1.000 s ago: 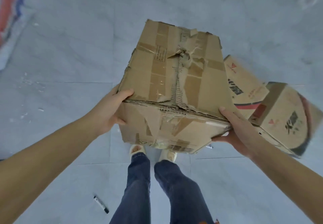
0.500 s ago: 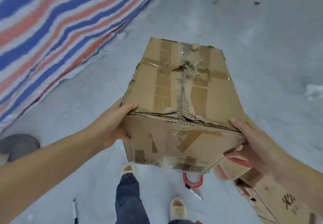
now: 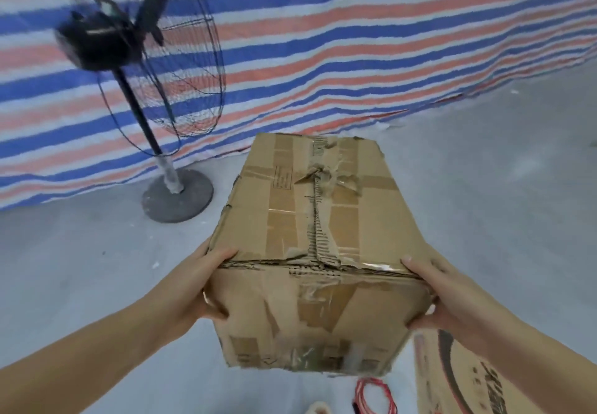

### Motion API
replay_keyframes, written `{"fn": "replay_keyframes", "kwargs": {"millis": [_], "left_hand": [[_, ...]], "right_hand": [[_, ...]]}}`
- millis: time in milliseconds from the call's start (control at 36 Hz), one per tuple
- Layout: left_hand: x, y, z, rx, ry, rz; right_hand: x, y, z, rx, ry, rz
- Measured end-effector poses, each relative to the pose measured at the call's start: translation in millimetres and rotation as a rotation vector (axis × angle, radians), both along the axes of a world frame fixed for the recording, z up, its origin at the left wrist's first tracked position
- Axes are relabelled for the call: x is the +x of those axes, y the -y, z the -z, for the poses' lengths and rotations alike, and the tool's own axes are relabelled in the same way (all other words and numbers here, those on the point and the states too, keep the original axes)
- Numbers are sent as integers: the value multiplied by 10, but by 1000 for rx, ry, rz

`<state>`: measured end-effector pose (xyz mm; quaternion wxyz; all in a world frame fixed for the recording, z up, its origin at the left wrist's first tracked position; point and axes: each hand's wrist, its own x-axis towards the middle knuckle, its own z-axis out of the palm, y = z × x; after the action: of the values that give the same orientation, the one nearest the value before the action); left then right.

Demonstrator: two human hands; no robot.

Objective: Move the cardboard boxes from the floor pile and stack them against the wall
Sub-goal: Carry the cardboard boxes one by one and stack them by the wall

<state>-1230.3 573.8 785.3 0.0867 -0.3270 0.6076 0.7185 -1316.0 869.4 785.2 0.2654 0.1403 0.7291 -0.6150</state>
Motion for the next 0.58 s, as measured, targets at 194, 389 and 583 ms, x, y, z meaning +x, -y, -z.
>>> {"fn": "replay_keyframes", "kwargs": {"millis": [194,389,583], "left_hand": [[1300,703,23,-2,-19,-312],[2952,1381,-40,-33,-19,-630],[4502,1870,-62,-86,5,-905]], "right_hand": [[415,1036,-18,-51,-20,-323],[1372,2357,-6,-75,-23,-650],[2504,3589,107,-87,40,-879]]}}
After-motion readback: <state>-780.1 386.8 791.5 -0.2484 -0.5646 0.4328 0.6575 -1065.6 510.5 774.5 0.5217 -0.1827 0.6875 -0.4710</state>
